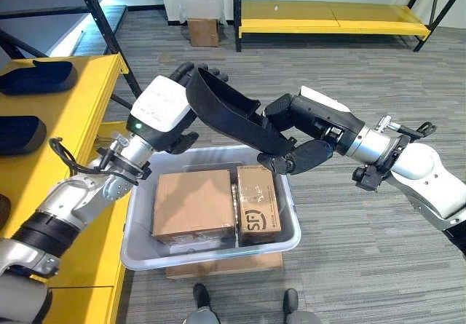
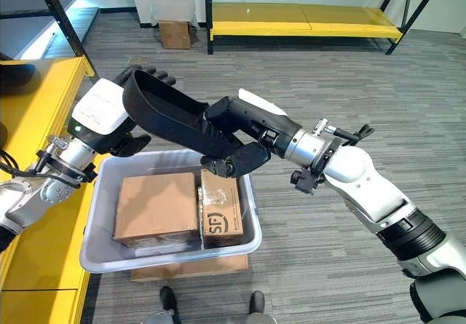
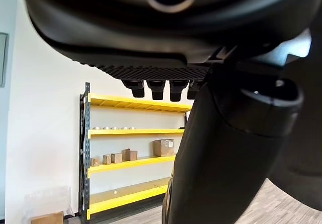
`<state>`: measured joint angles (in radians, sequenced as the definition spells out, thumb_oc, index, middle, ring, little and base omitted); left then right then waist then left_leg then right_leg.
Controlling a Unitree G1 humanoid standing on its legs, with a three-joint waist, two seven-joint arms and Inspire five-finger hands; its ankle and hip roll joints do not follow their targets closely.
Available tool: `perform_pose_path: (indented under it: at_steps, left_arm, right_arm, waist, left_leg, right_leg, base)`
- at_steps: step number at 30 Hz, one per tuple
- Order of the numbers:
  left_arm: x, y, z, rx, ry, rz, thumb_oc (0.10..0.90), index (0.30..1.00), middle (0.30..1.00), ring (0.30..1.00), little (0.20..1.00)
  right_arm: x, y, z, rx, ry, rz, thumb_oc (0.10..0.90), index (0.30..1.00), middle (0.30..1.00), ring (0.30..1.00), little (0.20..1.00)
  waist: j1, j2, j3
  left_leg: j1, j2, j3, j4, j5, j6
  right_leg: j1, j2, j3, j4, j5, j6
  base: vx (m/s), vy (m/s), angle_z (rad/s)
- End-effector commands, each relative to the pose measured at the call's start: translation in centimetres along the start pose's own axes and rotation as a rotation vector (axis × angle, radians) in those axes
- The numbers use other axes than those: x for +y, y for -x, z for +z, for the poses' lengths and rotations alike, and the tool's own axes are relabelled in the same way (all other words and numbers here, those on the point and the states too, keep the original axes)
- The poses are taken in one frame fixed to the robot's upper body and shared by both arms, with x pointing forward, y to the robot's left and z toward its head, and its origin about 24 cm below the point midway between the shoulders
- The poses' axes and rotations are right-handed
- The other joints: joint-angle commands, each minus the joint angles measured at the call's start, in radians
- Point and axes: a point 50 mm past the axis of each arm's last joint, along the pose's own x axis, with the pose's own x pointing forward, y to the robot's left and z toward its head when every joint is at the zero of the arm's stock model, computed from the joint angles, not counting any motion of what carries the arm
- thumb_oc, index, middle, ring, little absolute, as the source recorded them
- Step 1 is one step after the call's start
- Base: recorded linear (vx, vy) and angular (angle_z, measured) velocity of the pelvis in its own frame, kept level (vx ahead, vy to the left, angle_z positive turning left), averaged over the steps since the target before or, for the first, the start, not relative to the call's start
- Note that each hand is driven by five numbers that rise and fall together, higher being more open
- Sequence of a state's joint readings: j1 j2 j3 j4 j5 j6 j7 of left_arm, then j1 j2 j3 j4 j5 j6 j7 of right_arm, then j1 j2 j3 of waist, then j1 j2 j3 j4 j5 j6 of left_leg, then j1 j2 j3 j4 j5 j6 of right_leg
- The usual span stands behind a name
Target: Move parts from the plastic box to the shelf.
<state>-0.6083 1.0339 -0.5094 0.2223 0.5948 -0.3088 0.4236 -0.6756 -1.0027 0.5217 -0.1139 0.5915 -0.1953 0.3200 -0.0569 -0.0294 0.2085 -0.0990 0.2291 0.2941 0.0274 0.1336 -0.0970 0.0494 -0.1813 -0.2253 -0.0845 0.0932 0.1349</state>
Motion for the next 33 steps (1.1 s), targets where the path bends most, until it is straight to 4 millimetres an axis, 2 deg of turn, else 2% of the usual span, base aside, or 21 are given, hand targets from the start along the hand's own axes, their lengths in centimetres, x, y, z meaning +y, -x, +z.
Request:
perform_pose_path:
  at_steps: [1, 12, 18, 25, 33]
  left_arm:
    - [2.4, -2.0, -1.3, 0.040, 0.002, 0.138, 0.900, 1.000, 1.000, 1.000, 1.000]
    - [2.5, -2.4, -0.9, 0.030, 0.016, 0.165, 0.900, 1.000, 1.000, 1.000, 1.000]
    - [2.3, -1.3, -2.0, 0.106, 0.034, 0.179, 0.900, 1.000, 1.000, 1.000, 1.000]
    - [2.0, 1.8, -4.9, 0.306, 0.074, 0.239, 0.900, 1.000, 1.000, 1.000, 1.000]
    - [2.9, 3.3, -5.9, 0.368, 0.083, 0.303, 0.900, 1.000, 1.000, 1.000, 1.000]
  right_arm:
    - [-0.7, -0.7, 4.8, -0.316, 0.013, -0.055, 0.400, 0.300, 0.300, 0.300, 0.300]
    - [-0.6, -0.7, 4.7, -0.319, 0.011, -0.061, 0.400, 0.300, 0.300, 0.300, 0.300]
    - [-0.6, -0.5, 4.4, -0.315, 0.014, -0.079, 0.400, 0.300, 0.300, 0.300, 0.300]
    - [-0.5, -0.1, 4.2, -0.308, 0.026, -0.093, 0.400, 0.300, 0.300, 0.300, 0.300]
    - [-0.5, 0.1, 4.0, -0.299, 0.033, -0.098, 0.400, 0.300, 0.300, 0.300, 0.300]
  waist:
    - [-0.007, -0.021, -0.139]
    - [-0.012, -0.025, -0.137]
    - [-0.009, -0.024, -0.136]
    - [0.002, -0.026, -0.135]
    - [0.010, -0.025, -0.132]
  left_leg:
    - [-0.015, 0.130, -0.015, 0.045, 0.009, -0.108]
    - [-0.012, 0.132, -0.010, 0.046, 0.007, -0.109]
    - [-0.015, 0.131, -0.010, 0.052, 0.004, -0.107]
    - [-0.017, 0.131, -0.010, 0.056, 0.006, -0.109]
    - [-0.020, 0.130, -0.014, 0.060, 0.005, -0.108]
  right_leg:
    - [0.104, -0.055, 0.013, 0.040, -0.127, 0.061]
    - [0.100, -0.056, 0.019, 0.039, -0.125, 0.061]
    - [0.101, -0.058, 0.022, 0.041, -0.126, 0.060]
    - [0.106, -0.055, 0.021, 0.039, -0.129, 0.056]
    - [0.112, -0.056, 0.018, 0.037, -0.129, 0.055]
  base:
    - [0.00, 0.000, 0.00]
    - [0.00, 0.002, -0.01]
    - [0.00, 0.005, -0.05]
    - [0.00, 0.000, 0.00]
    - [0.00, 0.000, 0.00]
